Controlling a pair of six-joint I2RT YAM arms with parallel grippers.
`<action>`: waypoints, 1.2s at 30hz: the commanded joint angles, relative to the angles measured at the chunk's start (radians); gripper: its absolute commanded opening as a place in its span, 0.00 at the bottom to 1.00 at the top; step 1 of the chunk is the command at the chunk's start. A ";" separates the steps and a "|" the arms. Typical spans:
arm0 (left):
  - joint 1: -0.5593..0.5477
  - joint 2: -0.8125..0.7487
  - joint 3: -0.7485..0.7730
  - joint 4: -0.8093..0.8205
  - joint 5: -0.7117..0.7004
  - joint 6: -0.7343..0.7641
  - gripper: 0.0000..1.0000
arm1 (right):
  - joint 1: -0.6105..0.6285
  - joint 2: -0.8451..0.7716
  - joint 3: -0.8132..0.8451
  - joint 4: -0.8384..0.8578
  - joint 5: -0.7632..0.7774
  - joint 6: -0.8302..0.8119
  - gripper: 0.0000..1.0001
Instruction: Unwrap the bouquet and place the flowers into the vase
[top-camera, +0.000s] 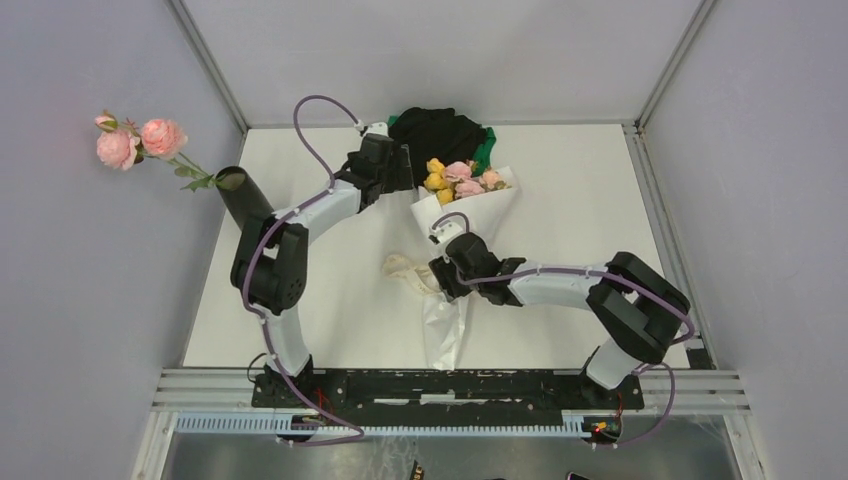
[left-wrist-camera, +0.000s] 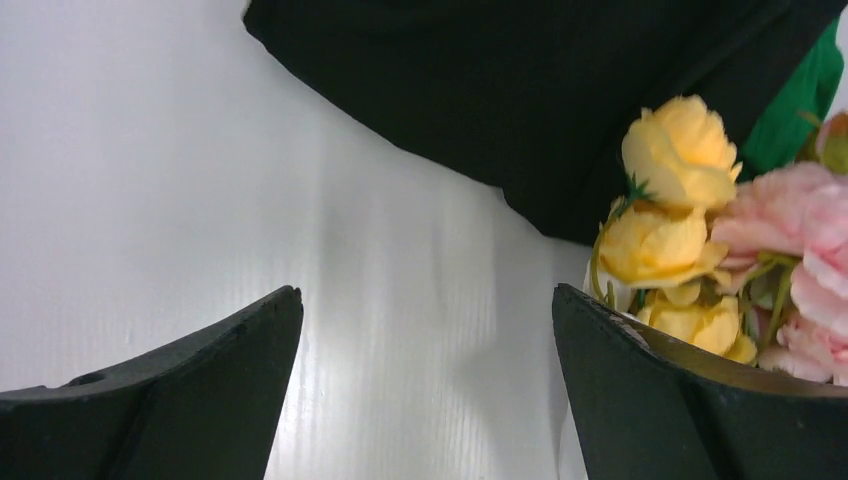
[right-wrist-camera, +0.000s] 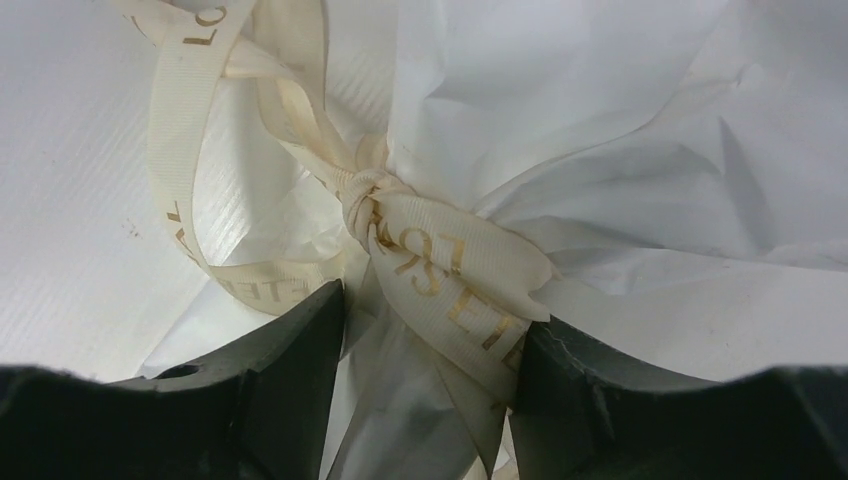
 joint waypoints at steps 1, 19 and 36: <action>-0.009 -0.023 0.095 0.008 -0.118 -0.020 1.00 | 0.006 -0.112 -0.014 -0.036 0.066 0.002 0.64; 0.009 0.650 0.959 -0.112 0.335 -0.011 0.93 | -0.001 -0.484 0.022 -0.202 0.266 -0.061 0.74; 0.259 0.617 0.573 -0.042 0.235 -0.275 0.93 | -0.002 -0.447 -0.012 -0.157 0.214 -0.056 0.75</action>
